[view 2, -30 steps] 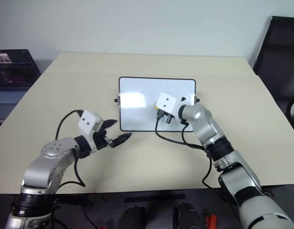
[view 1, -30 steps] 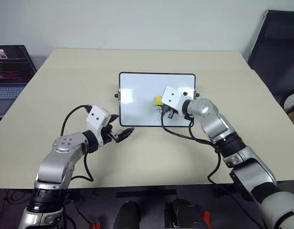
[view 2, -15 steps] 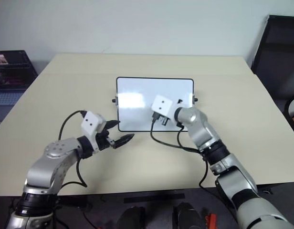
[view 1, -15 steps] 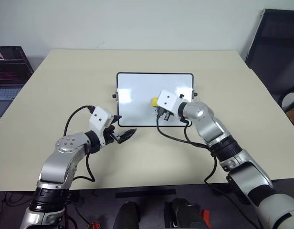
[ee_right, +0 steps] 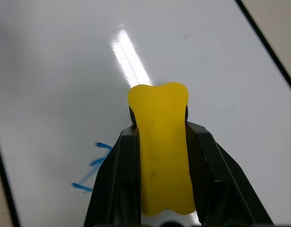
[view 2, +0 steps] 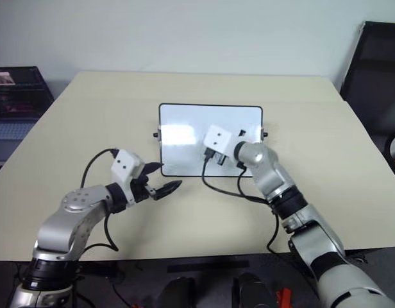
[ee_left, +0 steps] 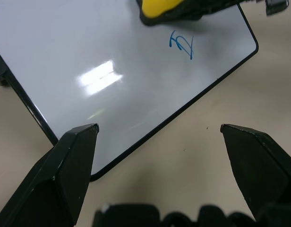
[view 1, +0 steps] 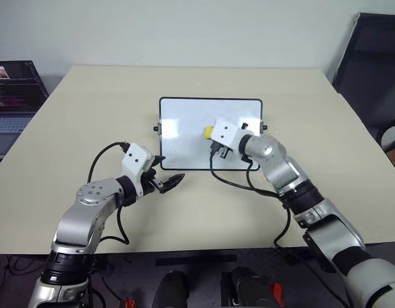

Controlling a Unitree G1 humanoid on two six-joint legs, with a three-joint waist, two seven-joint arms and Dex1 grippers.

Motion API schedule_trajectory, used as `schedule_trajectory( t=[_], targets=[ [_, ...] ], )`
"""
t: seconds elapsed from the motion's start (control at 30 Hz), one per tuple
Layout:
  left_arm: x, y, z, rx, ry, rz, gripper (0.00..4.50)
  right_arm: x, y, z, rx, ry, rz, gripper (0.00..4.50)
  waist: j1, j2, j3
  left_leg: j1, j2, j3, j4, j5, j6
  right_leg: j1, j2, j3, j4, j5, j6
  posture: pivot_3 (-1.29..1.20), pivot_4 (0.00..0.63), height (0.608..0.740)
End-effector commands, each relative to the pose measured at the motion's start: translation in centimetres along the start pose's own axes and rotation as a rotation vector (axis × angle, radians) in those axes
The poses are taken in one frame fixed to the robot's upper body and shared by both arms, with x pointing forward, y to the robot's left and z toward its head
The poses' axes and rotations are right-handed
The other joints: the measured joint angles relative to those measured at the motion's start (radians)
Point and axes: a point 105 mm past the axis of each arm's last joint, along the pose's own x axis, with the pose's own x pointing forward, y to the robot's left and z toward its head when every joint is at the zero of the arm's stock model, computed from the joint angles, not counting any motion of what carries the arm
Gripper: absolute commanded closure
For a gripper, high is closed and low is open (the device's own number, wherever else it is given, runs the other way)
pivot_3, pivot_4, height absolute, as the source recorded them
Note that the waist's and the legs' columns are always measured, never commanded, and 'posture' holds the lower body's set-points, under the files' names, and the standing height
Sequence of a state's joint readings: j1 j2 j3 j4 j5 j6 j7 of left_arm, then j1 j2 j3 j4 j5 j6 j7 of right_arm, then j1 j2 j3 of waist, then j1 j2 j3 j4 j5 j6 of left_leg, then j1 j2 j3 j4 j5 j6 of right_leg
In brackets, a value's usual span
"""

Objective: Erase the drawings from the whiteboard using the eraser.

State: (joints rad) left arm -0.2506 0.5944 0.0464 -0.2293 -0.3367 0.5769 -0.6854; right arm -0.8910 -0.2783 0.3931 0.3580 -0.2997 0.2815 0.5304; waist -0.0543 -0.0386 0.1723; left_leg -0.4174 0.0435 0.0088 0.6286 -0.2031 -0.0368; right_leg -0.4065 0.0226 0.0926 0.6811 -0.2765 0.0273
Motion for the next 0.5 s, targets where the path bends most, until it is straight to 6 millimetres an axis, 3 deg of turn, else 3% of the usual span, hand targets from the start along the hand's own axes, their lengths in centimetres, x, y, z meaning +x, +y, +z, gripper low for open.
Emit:
schedule_trajectory(
  t=[0.03,0.13,0.27,0.4,0.5],
  targets=[
    [0.0,-0.4,1.8,0.038,-0.053,-0.012,0.0,-1.2,-2.5,1.3,0.095,-0.071,-0.081,3.53,-0.001,0.0,0.0,0.0,0.0,0.0,0.0,0.0,0.0,0.0,0.0,0.0,0.0,0.0,0.0,0.0,0.15,0.74],
    [0.0,-0.4,1.8,0.032,-0.052,-0.017,0.0,-2.7,-2.8,3.9,0.266,-0.19,-0.058,3.53,-0.002,0.0,0.0,0.0,0.001,-0.001,0.0,0.0,0.0,0.0,0.0,0.0,0.0,0.0,0.0,0.0,0.15,0.74],
    [-0.4,-0.4,1.5,0.025,-0.046,-0.024,0.0,-5.5,-1.5,4.9,0.426,-0.267,0.027,3.53,-0.002,0.0,0.0,-0.001,0.001,-0.004,-0.001,0.0,0.0,-0.001,0.0,0.0,0.0,0.0,0.0,0.0,0.15,0.74],
    [-1.0,-0.4,1.5,0.01,-0.059,-0.045,0.0,-9.2,2.3,3.2,0.584,-0.25,0.185,3.53,0.005,0.0,0.0,-0.003,0.0,-0.006,-0.001,0.0,0.0,0.0,-0.001,0.0,-0.001,0.0,0.0,0.0,0.15,0.74],
    [-1.3,-0.4,1.5,0.008,-0.068,-0.066,0.0,-10.9,4.3,1.6,0.61,-0.187,0.23,3.53,0.005,0.0,0.0,-0.003,-0.001,-0.006,-0.001,0.0,0.0,0.0,-0.004,-0.001,-0.001,-0.001,0.001,0.0,0.15,0.74]
  ],
)
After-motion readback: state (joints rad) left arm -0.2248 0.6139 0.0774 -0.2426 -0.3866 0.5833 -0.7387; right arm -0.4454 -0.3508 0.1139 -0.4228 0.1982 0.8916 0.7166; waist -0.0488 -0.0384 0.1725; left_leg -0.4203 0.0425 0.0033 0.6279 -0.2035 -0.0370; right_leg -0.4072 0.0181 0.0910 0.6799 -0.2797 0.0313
